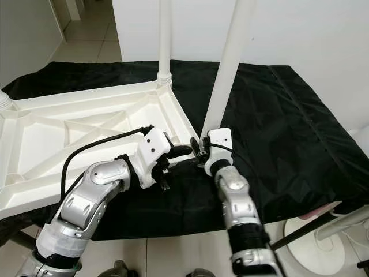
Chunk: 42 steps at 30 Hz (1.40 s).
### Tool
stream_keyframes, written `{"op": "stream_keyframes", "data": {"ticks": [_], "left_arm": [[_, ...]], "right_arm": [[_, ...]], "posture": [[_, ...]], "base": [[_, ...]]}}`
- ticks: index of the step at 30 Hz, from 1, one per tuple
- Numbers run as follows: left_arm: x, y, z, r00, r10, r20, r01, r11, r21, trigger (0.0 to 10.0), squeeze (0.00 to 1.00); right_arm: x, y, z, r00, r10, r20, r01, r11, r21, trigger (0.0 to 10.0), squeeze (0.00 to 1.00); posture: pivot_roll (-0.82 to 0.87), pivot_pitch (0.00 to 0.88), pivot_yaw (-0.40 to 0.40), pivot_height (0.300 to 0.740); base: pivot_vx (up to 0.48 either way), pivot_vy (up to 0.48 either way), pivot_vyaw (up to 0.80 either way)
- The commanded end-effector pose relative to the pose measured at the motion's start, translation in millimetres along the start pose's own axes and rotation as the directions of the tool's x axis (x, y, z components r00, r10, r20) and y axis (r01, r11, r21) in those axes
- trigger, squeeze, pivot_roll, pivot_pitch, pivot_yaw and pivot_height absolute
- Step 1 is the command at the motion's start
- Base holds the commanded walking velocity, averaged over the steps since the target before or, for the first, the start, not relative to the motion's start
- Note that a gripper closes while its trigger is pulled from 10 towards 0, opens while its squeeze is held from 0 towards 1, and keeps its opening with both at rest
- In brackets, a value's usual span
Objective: Building children table
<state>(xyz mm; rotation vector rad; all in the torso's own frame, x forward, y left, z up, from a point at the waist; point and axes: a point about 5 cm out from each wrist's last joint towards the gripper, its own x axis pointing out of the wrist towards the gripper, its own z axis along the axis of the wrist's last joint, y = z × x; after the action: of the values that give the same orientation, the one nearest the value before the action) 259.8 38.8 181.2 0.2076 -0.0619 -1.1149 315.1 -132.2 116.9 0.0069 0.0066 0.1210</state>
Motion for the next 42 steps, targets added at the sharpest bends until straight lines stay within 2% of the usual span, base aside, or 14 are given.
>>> {"op": "stream_keyframes", "data": {"ticks": [1, 3, 5, 9, 19, 20, 21, 30, 31, 33, 34, 37, 39, 42], "left_arm": [[-2.3, 5.8, -1, 0.994, 0.112, -0.006, -0.112, 0.994, 0.001, 10.0, 0.00], [-3.4, 5.8, -2, 0.993, 0.117, -0.009, -0.117, 0.993, -0.003, 10.0, 0.00], [-4.0, 5.3, -2, 0.993, 0.118, -0.011, -0.118, 0.993, -0.008, 10.0, 0.00], [-4.1, 4.2, -3, 0.993, 0.116, -0.015, -0.116, 0.993, -0.011, 10.0, 0.00], [-5.4, 5.7, -3, 0.992, 0.122, -0.016, -0.122, 0.992, -0.012, 10.0, 0.00], [-5.4, 5.5, -3, 0.992, 0.122, -0.016, -0.122, 0.992, -0.011, 10.0, 0.00], [-5.2, 5.3, -3, 0.993, 0.120, -0.015, -0.121, 0.993, -0.010, 10.0, 0.00], [-6.0, 5.2, -4, 0.993, 0.115, -0.023, -0.115, 0.993, 0.004, 10.0, 0.00], [-6.4, 5.0, -5, 0.993, 0.113, -0.028, -0.113, 0.994, 0.009, 10.0, 0.00], [-6.6, 4.8, -5, 0.993, 0.112, -0.032, -0.111, 0.994, 0.013, 10.0, 0.00], [-7.5, 2.7, -7, 0.995, 0.092, -0.039, -0.092, 0.996, 0.010, 10.0, 0.00], [-8.1, 1.1, -8, 0.996, 0.078, -0.043, -0.077, 0.997, 0.007, 10.0, 0.00], [-10.6, -1.6, -13, 0.997, 0.043, -0.064, -0.043, 0.999, 0.006, 10.0, 0.00], [-10.6, -1.6, -13, 0.997, 0.043, -0.064, -0.043, 0.999, 0.006, 10.0, 0.00]], "right_arm": [[-6.0, -15.4, -13, 0.989, -0.133, -0.066, 0.138, 0.987, 0.081, 10.0, 0.00], [-7.3, -10.4, -10, 0.966, -0.255, -0.046, 0.259, 0.958, 0.120, 10.0, 0.00], [-6.3, -1.4, -5, 0.958, -0.288, -0.012, 0.287, 0.948, 0.136, 10.0, 0.00], [-7.0, 5.5, -1, 0.958, -0.287, -0.007, 0.285, 0.952, 0.114, 10.0, 0.00], [-7.4, -1.3, -1, 0.948, -0.318, -0.010, 0.318, 0.944, 0.090, 10.0, 0.00], [-6.8, -0.4, 1, 0.950, -0.312, 0.002, 0.311, 0.947, 0.080, 10.0, 0.04], [-6.6, 0.2, 2, 0.954, -0.300, 0.017, 0.298, 0.951, 0.080, 10.0, 1.00], [-7.1, -0.6, 10, 0.979, -0.189, 0.081, 0.181, 0.979, 0.091, 10.0, 1.00], [-7.5, -2.6, 11, 0.984, -0.156, 0.087, 0.149, 0.986, 0.082, 10.0, 0.65], [-7.8, -3.9, 12, 0.987, -0.136, 0.090, 0.130, 0.989, 0.074, 10.0, 0.65], [-8.5, -8.6, 12, 0.992, -0.084, 0.090, 0.079, 0.995, 0.066, 10.0, 0.00], [-9.1, -11.8, 12, 0.995, -0.051, 0.090, 0.045, 0.997, 0.062, 10.0, 0.00], [-8.6, -20.2, 15, 0.988, 0.126, 0.088, -0.125, 0.992, -0.017, 10.0, 0.00], [-8.6, -20.2, 15, 0.988, 0.126, 0.088, -0.125, 0.992, -0.017, 10.0, 0.00]], "posture": [[-0.09, 0.000, -0.013, 0.740], [-0.09, 0.000, -0.013, 0.740], [-0.09, 0.000, -0.013, 0.740], [-0.09, 0.000, -0.012, 0.740], [-0.09, 0.000, -0.011, 0.740], [-0.09, 0.000, -0.011, 0.740], [-0.08, 0.000, -0.011, 0.740], [-0.08, 0.000, -0.010, 0.740], [-0.09, 0.000, -0.010, 0.740], [-0.09, 0.000, -0.010, 0.740], [-0.09, 0.000, -0.009, 0.740], [-0.09, 0.000, -0.009, 0.740], [-0.10, 0.000, 0.000, 0.740], [-0.10, 0.000, 0.000, 0.740]], "base": [[0.000, 0.000, 0.00], [0.000, 0.000, 0.00], [0.000, 0.000, 0.00], [0.000, 0.000, 0.00], [0.000, 0.000, 0.00], [0.000, 0.000, 0.00], [0.000, 0.000, 0.00], [0.000, 0.000, 0.00], [0.000, 0.000, 0.00], [0.000, 0.000, 0.00], [0.000, 0.000, 0.00], [0.000, 0.000, 0.00], [0.000, 0.000, 0.00], [0.000, 0.000, 0.00]]}}
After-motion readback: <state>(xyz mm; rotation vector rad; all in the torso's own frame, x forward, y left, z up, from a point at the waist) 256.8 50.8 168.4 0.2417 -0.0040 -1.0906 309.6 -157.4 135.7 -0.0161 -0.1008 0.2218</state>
